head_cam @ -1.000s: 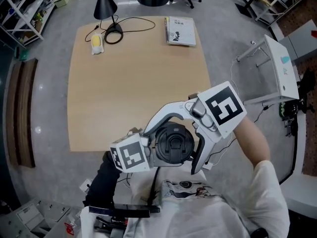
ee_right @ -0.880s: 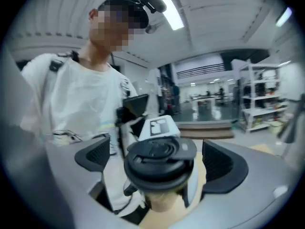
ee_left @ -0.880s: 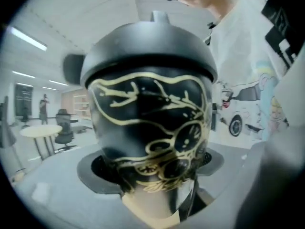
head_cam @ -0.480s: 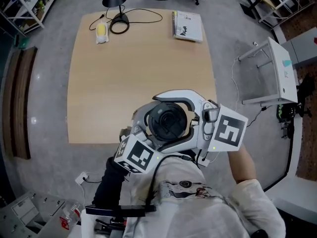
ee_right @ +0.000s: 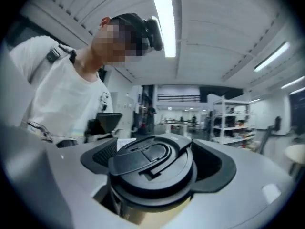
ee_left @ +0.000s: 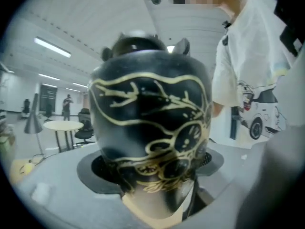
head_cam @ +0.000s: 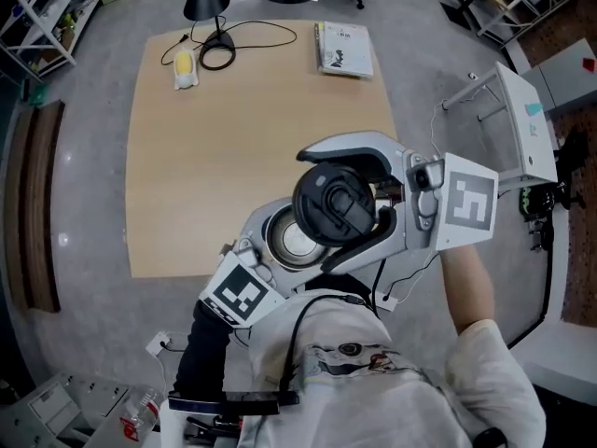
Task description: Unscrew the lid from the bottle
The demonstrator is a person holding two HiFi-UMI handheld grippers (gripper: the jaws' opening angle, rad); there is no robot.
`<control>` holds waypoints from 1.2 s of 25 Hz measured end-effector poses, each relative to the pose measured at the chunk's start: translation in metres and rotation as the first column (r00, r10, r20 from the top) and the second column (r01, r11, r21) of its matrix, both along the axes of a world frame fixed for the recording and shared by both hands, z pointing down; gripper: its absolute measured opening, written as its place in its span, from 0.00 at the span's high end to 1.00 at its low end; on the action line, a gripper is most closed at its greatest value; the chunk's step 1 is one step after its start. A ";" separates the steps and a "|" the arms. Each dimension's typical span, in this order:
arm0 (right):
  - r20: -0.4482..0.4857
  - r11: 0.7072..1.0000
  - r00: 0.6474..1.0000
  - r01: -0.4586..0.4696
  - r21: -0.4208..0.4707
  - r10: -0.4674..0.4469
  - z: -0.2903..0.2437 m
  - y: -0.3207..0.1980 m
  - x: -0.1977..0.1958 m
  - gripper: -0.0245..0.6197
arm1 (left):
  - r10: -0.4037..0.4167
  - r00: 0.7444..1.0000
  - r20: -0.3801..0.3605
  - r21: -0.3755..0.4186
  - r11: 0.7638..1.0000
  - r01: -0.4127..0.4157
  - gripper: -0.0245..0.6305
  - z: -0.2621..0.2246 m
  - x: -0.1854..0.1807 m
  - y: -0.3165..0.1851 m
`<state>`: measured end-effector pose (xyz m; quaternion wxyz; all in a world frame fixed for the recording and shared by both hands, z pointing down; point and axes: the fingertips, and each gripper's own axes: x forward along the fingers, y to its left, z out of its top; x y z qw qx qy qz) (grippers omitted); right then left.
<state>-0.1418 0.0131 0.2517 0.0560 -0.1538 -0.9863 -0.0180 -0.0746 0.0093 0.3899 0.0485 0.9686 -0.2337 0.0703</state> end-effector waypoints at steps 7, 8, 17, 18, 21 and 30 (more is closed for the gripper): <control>0.121 0.576 0.574 -0.817 0.024 0.810 0.041 -0.115 0.094 0.21 | -0.805 0.594 -0.002 -0.071 0.592 0.802 0.33 0.001 -0.149 -0.071; 0.123 0.514 0.507 -0.857 -0.029 0.853 0.048 -0.120 0.111 0.21 | -0.850 0.527 -0.003 -0.085 0.526 0.846 0.33 0.000 -0.162 -0.071; 0.116 0.303 0.295 -0.951 -0.057 0.948 0.077 -0.117 0.214 0.21 | -0.909 0.411 0.068 -0.003 0.411 0.911 0.33 -0.008 -0.125 -0.054; 0.116 0.299 0.291 -0.953 -0.053 0.950 0.078 -0.114 0.222 0.21 | -0.907 0.413 0.075 -0.003 0.414 0.910 0.33 -0.008 -0.113 -0.051; 0.116 0.293 0.286 -0.954 -0.055 0.951 0.082 -0.108 0.241 0.21 | -0.893 0.442 0.089 0.000 0.443 0.896 0.33 -0.008 -0.078 -0.043; 0.152 0.266 0.257 -0.963 -0.046 0.954 0.076 -0.105 0.258 0.21 | -0.861 0.500 0.090 0.046 0.505 0.862 0.33 -0.018 -0.046 -0.049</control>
